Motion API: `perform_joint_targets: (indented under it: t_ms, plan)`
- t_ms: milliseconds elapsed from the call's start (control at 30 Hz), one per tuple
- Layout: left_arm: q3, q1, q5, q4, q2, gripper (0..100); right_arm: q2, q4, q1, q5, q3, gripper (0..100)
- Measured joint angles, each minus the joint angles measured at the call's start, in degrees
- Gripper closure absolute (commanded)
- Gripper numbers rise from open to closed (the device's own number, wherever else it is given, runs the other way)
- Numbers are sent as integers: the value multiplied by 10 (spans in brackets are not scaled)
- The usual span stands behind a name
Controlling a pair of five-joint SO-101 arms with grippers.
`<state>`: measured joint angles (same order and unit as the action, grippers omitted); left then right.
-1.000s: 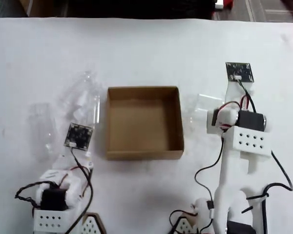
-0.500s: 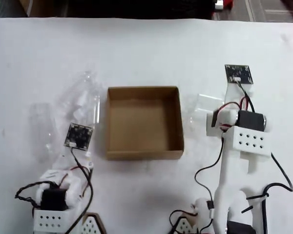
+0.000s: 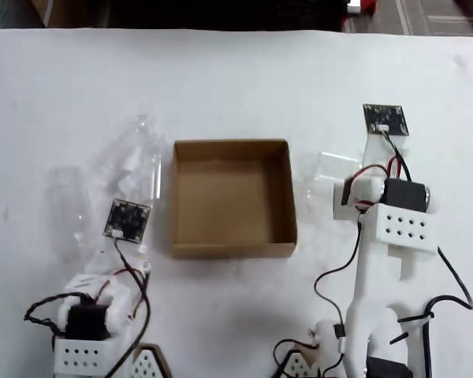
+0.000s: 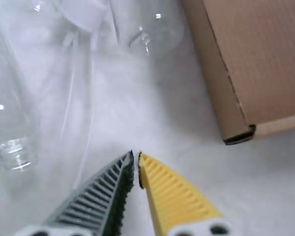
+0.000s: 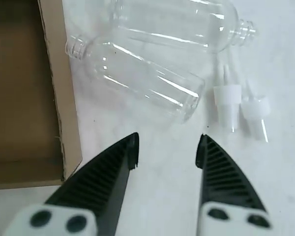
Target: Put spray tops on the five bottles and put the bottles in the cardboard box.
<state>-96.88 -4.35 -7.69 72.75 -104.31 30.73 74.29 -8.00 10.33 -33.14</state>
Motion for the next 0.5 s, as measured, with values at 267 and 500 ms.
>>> perform_joint_targets:
  t_ms: [267,500]
  plan:
    - [0,0,0,0,0,976,0,-11,0,0,0,825]
    - [0,0,0,0,0,976,0,-31,0,0,0,824]
